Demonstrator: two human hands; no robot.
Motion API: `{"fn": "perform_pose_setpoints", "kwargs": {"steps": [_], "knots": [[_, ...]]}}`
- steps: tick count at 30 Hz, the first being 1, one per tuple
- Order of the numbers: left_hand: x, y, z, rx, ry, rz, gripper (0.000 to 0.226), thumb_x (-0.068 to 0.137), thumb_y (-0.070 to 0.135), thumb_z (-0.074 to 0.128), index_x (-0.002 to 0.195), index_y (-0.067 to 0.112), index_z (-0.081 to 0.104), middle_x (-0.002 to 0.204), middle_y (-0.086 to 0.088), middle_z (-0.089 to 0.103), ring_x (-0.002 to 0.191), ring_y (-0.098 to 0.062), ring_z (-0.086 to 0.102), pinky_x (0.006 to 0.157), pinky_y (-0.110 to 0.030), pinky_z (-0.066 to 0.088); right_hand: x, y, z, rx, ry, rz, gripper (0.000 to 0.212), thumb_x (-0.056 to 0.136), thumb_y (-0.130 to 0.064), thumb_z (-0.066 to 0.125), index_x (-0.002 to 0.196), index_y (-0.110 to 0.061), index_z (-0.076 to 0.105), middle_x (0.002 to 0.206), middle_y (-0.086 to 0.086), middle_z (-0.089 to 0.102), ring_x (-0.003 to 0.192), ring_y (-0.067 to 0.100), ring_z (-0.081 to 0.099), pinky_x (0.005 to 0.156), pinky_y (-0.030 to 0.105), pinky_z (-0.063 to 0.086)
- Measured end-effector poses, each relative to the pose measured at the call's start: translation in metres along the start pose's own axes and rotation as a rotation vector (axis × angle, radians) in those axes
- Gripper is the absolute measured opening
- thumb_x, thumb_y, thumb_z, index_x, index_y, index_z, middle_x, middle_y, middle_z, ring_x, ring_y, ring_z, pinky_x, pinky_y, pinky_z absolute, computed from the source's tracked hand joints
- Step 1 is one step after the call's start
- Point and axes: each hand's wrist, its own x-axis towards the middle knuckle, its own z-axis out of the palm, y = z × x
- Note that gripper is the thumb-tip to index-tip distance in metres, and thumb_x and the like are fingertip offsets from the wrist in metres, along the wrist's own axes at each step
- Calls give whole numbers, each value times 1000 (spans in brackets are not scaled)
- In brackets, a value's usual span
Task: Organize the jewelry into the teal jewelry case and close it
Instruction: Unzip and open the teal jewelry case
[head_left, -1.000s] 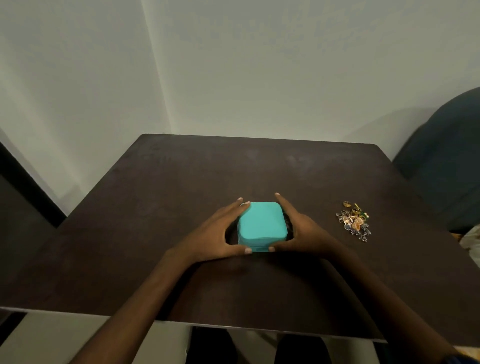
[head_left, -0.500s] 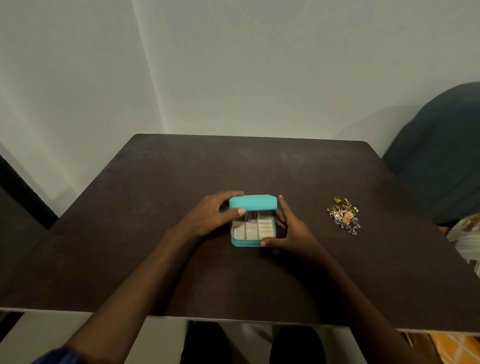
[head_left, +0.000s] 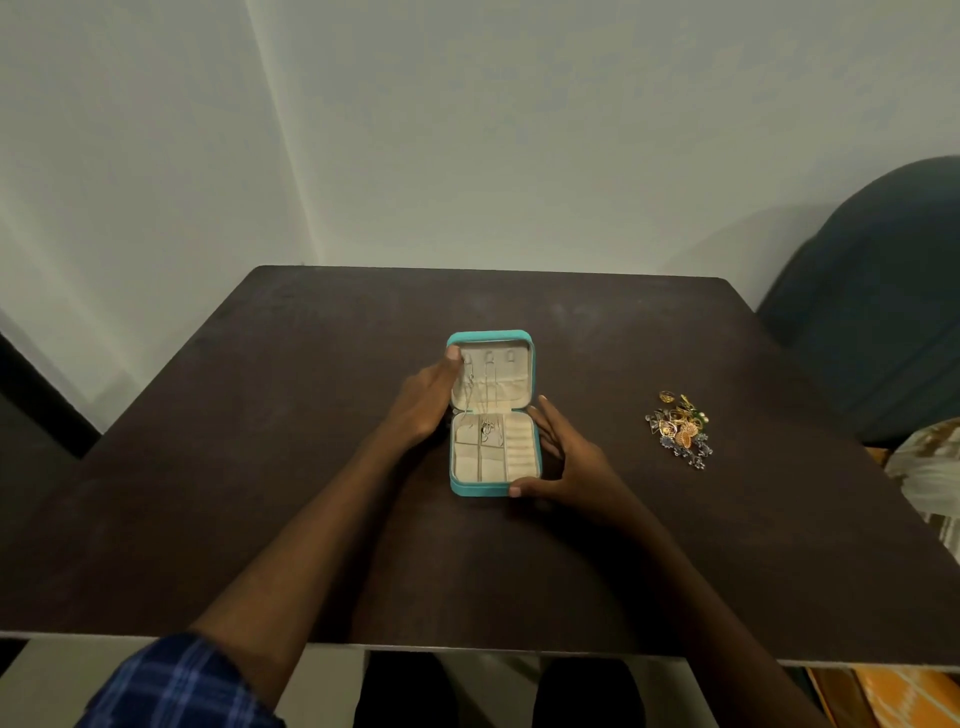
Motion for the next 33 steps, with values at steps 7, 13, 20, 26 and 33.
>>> {"fn": "perform_pose_setpoints", "kwargs": {"steps": [7, 13, 20, 26, 33], "knots": [[6, 4, 7, 25, 36, -52, 71, 90, 67, 11, 110, 24, 64, 107, 1, 65, 100, -17, 62, 92, -35, 47, 0, 4, 0, 62, -12, -64, 97, 69, -22, 81, 143, -37, 18, 140, -20, 39, 128, -1, 36, 95, 10, 36], [3, -8, 20, -130, 193, -40, 53, 92, 62, 26, 109, 25, 60, 100, 3, 67, 94, -14, 65, 88, -39, 53, 4, 1, 4, 154, 184, -97, 52, 85, -25, 65, 133, -22, 45, 118, -12, 55, 109, 4, 56, 81, 12, 49], [3, -10, 30, -119, 308, -59, 47, 98, 51, 21, 97, 25, 60, 83, 7, 64, 85, -12, 63, 79, -33, 51, 34, -20, 23, -452, 632, -144, 30, 88, -41, 56, 104, -17, 66, 102, 1, 63, 94, 17, 53, 76, 30, 41], [1, -12, 38, -70, 371, -25, 42, 100, 41, 24, 98, 20, 60, 89, 3, 64, 85, -13, 61, 75, -28, 46, 55, -33, 38, -606, 663, -29, 27, 91, -39, 51, 97, -18, 66, 101, 3, 65, 96, 24, 53, 78, 35, 37], [1, -17, 39, -7, 393, 15, 37, 101, 38, 25, 92, 21, 57, 85, 4, 63, 82, -12, 61, 69, -27, 45, 62, -39, 38, -702, 643, 1, 23, 91, -29, 46, 88, -13, 63, 94, 6, 64, 91, 24, 54, 77, 36, 38]]}}
